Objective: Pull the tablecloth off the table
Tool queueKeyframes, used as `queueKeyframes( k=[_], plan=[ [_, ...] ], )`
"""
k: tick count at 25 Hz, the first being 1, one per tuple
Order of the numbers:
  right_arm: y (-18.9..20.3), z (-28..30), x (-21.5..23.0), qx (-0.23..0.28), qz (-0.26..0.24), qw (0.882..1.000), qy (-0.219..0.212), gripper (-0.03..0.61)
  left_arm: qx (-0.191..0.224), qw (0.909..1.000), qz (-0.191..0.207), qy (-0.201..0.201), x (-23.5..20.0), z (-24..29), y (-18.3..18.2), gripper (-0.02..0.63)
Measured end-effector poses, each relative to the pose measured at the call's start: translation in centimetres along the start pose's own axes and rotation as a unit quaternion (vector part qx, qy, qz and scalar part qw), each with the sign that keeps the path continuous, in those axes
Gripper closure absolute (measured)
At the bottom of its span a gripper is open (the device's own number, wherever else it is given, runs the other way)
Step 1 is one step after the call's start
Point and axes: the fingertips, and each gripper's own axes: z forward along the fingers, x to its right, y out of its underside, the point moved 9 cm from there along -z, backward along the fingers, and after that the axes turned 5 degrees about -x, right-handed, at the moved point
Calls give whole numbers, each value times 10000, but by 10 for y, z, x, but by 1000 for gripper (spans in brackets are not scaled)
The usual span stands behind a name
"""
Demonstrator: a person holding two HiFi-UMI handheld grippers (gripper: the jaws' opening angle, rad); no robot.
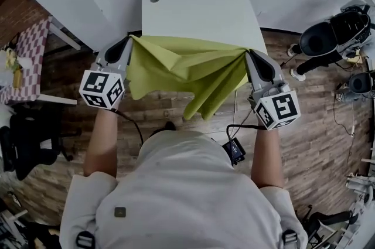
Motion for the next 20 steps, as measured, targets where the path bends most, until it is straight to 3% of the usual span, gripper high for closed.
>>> queueKeyframes(
  k=[13, 20],
  plan=[
    [26, -111, 48, 152, 10, 9980, -618, 557, 224, 9975, -34, -671, 147, -57, 1, 606],
    [28, -161, 50, 265, -54, 9965, -786, 557, 264, 9961, 28, -839, 200, -90, -3, 606]
  ],
)
